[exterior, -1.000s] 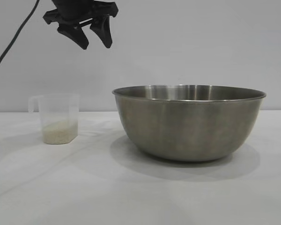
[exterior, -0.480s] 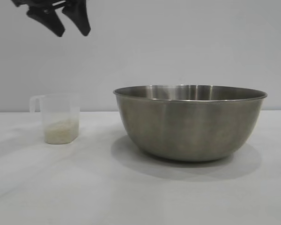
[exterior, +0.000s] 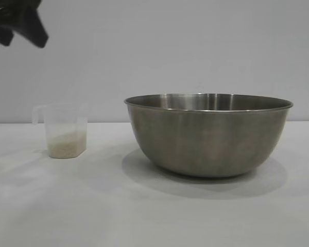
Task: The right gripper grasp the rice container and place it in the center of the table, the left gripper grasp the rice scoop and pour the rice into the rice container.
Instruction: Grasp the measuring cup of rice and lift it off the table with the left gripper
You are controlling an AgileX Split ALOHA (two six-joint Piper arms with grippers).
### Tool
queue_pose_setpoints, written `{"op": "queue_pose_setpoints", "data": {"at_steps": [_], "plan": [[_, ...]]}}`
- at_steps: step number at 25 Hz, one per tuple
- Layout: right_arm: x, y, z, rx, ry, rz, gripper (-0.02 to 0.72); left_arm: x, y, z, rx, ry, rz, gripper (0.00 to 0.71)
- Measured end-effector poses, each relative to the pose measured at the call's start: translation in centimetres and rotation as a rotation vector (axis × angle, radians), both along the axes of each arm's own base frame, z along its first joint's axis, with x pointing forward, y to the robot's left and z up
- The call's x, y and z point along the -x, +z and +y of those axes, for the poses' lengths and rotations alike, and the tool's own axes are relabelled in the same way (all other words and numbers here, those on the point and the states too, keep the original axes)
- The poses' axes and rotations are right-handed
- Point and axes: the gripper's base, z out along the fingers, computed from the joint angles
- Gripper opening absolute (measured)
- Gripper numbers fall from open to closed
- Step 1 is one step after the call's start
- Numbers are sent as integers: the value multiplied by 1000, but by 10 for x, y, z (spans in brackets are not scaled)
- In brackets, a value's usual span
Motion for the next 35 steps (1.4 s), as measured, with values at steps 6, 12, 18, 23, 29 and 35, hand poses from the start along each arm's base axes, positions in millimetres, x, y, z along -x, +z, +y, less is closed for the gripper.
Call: {"op": "queue_pose_setpoints", "data": {"at_steps": [6, 12, 18, 23, 29, 35], "plan": [[9, -1, -2, -12, -1, -57, 388, 26, -25, 11, -14, 20, -38, 452], [9, -1, -1, -13, 0, -55, 388, 22, -46, 11, -21, 32, -46, 452], [9, -1, -1, -13, 0, -55, 388, 11, -83, 8, -27, 35, -77, 452], [9, -1, -1, -13, 0, -55, 388, 8, -99, 8, 3, 54, -89, 452], [9, -1, -1, -13, 0, -55, 388, 8, -115, 9, -13, 55, -37, 452], [9, -1, -1, -13, 0, -55, 388, 7, -124, 8, -23, 55, -10, 344]]}}
